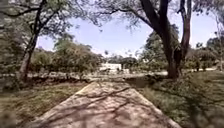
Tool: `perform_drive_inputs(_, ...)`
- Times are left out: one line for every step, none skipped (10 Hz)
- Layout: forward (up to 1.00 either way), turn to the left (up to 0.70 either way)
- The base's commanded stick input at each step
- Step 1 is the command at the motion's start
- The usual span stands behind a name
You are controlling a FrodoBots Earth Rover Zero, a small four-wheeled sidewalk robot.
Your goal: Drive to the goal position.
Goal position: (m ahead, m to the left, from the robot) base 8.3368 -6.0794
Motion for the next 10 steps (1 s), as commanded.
perform_drive_inputs(0.5,0.0)
perform_drive_inputs(0.5,0.0)
perform_drive_inputs(0.5,0.0)
perform_drive_inputs(0.5,0.0)
perform_drive_inputs(0.5,0.0)
perform_drive_inputs(0.5,0.0)
perform_drive_inputs(0.5,0.0)
perform_drive_inputs(0.5,0.0)
perform_drive_inputs(0.5,0.0)
perform_drive_inputs(0.5,0.0)
